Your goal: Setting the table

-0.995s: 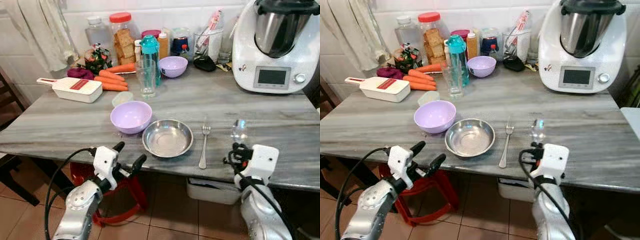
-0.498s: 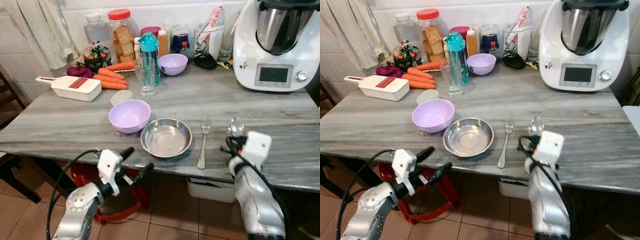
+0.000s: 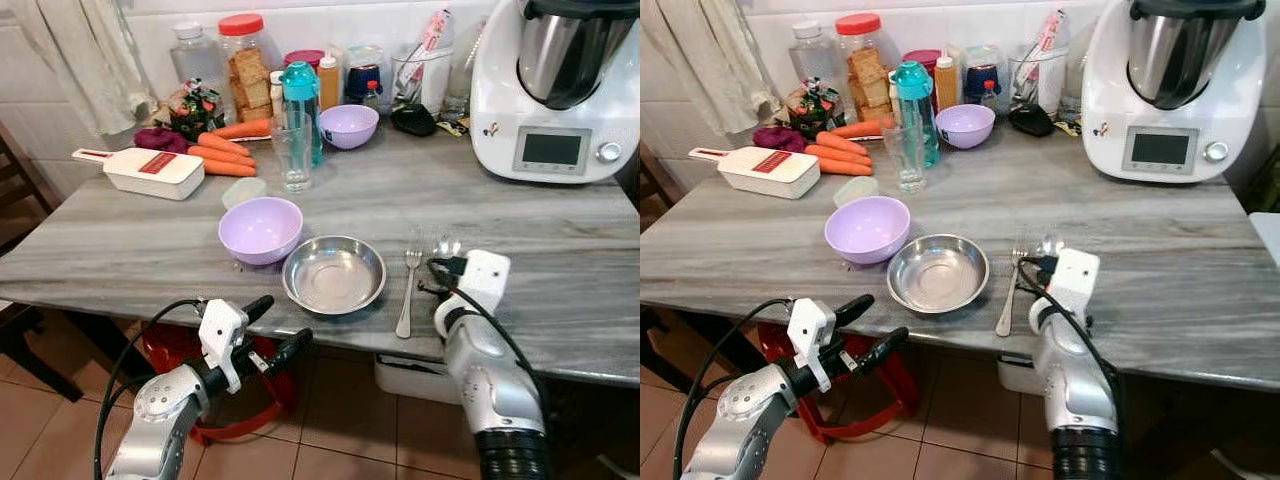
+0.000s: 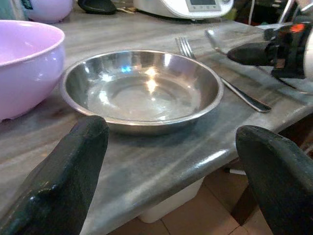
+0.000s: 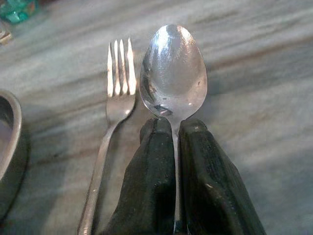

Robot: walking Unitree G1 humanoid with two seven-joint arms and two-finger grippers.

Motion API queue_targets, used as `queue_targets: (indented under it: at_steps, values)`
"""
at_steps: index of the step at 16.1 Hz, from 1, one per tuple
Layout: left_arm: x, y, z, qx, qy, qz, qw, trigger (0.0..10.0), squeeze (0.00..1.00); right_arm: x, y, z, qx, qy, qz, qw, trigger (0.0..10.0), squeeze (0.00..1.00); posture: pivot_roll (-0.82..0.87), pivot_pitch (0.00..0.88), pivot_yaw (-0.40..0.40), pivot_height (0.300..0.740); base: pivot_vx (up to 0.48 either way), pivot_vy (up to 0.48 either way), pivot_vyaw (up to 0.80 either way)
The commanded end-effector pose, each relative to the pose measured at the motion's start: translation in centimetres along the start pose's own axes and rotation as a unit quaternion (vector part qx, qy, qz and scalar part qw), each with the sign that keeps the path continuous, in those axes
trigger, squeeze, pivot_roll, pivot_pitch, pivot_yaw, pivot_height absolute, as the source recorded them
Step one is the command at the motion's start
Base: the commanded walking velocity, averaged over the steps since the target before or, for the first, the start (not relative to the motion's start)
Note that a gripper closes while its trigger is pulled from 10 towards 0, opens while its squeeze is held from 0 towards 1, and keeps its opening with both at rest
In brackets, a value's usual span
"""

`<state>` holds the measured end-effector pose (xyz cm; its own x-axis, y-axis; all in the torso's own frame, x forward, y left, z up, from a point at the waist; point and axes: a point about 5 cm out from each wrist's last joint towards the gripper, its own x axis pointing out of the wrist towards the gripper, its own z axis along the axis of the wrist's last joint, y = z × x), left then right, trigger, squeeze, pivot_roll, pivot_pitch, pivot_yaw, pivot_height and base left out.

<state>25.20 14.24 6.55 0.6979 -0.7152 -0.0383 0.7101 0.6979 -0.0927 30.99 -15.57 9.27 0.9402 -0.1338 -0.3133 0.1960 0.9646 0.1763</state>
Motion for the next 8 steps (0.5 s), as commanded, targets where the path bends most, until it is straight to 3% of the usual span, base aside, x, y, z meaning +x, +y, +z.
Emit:
queue_targets:
  at_steps: [1, 8]
  values:
    - [-0.24, 0.12, 0.27, 0.002, -0.001, -0.002, 1.000, 10.0, 0.00, 0.30, 0.64, 0.39, 0.006, -0.001, 0.004, 1.000, 10.0, 0.00, -0.10, 0.000, 0.070, 0.740, 0.000, 0.000, 0.00]
    - [0.06, -0.78, 0.74, -0.012, -0.012, -0.044, 0.999, 10.0, 0.00, 0.86, 0.44, -0.45, 0.014, 0.020, -0.004, 1.000, 10.0, 0.00, -0.10, 0.000, 0.072, 0.740, 0.000, 0.000, 0.00]
